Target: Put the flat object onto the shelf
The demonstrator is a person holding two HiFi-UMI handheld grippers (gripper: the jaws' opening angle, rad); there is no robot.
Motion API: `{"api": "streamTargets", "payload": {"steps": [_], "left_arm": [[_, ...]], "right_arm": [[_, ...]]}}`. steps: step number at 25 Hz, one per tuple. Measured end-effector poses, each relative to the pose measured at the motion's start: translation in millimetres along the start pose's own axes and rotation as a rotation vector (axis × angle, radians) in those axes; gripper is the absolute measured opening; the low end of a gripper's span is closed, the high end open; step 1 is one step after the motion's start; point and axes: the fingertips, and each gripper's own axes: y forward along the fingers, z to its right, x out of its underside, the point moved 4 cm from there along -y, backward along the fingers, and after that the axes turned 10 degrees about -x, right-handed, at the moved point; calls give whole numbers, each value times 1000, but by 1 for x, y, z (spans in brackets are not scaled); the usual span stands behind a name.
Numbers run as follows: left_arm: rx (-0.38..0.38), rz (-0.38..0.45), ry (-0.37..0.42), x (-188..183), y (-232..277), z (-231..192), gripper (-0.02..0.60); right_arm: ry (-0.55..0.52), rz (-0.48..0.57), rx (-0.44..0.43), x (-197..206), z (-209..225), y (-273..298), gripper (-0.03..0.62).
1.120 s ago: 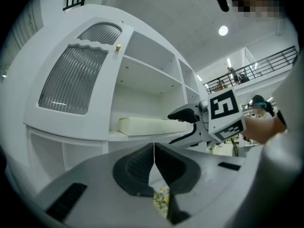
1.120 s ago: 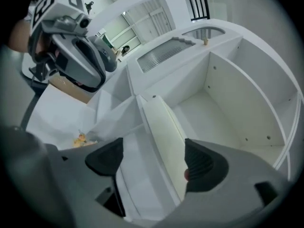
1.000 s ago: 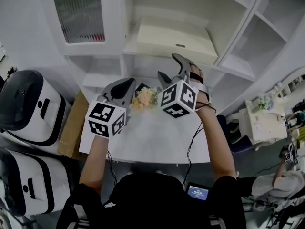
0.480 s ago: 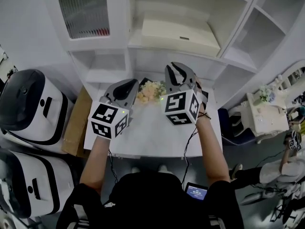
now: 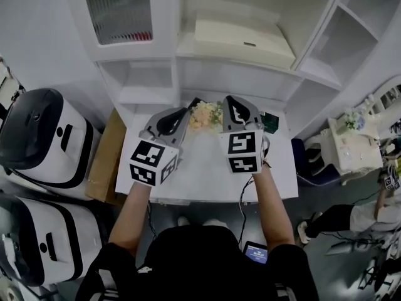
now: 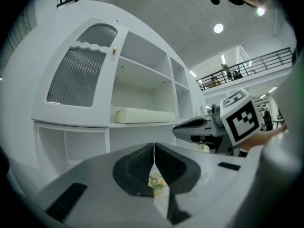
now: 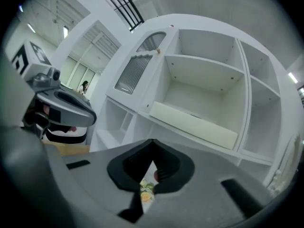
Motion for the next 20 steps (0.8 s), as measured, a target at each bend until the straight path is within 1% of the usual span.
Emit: {"api": "streamTargets", "payload": {"steps": [5,12,20], "left_arm": [[12,1,-5,3,-1,10,8],[10,6,-21,2,-3,34,8],[-23,15,-23,-7,-21,63,8]], "right_arm": [[32,38,16,7,-1,-16,0],[93,72,-10,15,4,-46,0],[90,85,-45,18,2,-80,0]]}}
